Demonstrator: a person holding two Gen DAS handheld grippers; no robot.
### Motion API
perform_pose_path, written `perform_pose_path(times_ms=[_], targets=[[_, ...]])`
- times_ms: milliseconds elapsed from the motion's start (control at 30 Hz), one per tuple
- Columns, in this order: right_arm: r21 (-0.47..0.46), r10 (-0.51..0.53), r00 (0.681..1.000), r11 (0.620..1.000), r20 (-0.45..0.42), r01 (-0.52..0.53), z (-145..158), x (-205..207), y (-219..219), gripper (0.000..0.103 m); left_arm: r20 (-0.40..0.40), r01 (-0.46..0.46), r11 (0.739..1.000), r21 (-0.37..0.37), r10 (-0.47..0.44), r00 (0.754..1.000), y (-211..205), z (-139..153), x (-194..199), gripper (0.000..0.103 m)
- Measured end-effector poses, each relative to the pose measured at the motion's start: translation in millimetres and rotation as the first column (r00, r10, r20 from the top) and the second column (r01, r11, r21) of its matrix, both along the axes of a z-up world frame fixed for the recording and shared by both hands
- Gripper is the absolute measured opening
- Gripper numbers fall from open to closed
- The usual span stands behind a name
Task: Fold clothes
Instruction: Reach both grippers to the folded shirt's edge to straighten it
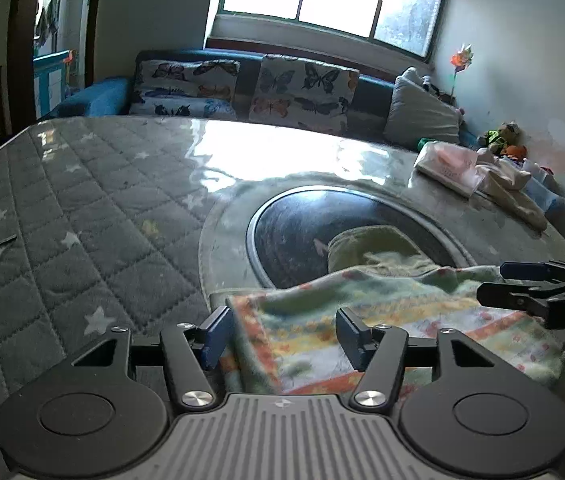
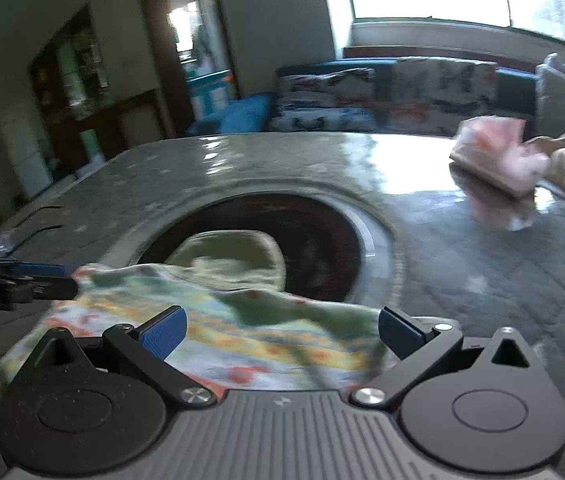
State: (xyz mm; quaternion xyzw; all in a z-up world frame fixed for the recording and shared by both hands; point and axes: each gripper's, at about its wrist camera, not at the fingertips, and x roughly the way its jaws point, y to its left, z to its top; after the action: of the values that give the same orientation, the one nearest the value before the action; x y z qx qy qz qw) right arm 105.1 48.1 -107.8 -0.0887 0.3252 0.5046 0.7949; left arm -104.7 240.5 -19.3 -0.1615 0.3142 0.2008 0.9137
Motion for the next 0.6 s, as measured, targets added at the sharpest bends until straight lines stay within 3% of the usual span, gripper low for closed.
perform_pose_path(times_ms=[233, 600], targets=[[-0.021, -0.033, 0.999, 0.999, -0.032, 0.032, -6.3, 4.6, 0.5, 0.103, -0.03, -0.026, 0.999, -0.023, 0.026, 0.999, 4.5, -5.6, -4.0, 0.062], [-0.027, -0.028, 1.0, 0.999, -0.004, 0.028, -10.4, -13.0, -7.1, 0.103, -0.071, -0.044, 0.998, -0.043, 0.041, 0.997, 3.3, -10.4, -4.3, 0.087]])
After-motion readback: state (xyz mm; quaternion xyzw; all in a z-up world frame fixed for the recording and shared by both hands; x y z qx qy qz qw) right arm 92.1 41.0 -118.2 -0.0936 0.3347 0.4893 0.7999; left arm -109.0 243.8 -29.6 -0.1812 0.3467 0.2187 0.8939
